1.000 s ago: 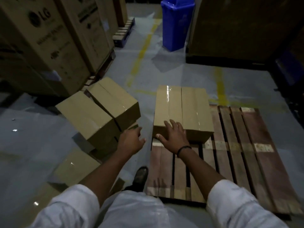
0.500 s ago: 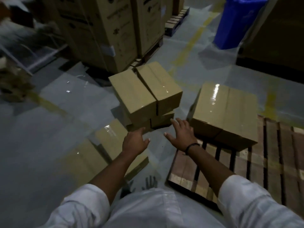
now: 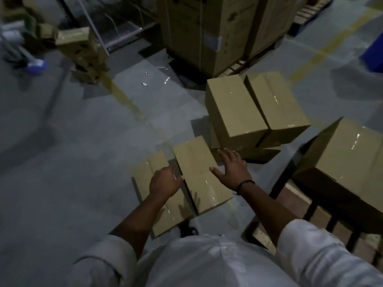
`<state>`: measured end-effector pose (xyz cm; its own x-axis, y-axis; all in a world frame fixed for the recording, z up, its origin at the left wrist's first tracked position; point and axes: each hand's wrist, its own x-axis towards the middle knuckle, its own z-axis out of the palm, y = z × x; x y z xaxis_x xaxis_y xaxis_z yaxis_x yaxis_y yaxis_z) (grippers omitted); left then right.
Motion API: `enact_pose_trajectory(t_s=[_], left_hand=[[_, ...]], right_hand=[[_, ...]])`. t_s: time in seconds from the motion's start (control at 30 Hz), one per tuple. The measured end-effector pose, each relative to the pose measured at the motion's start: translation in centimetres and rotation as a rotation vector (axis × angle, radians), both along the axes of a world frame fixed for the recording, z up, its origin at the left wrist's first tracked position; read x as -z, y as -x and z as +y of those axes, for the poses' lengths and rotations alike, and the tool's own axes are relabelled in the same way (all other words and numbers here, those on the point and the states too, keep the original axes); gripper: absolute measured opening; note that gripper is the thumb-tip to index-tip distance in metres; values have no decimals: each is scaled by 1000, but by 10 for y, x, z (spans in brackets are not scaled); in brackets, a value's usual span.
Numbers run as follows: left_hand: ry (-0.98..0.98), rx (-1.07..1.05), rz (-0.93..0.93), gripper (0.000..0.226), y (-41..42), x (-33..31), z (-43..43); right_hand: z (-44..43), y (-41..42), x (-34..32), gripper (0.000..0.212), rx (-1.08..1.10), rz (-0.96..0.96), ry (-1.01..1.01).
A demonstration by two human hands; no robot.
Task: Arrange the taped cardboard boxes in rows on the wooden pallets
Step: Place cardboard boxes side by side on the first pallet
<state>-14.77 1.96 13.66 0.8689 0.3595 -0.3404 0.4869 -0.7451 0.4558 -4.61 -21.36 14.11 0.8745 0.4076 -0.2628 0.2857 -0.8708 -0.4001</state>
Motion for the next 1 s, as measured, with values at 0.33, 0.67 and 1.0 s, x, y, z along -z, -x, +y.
enact_pose_trajectory(t_s=[0.33,0.67,1.0], left_hand=[[114,-37,161,56,-8,95,-22],[-22,86,284,68,-71,317,-75],[-90,-90,263,91,-133,507,-48]], right_hand=[[3,-15,98,86,9,158,155],[-6,-85,329,85,-199,265,287],[26,-173,507,91,-300,187,215]])
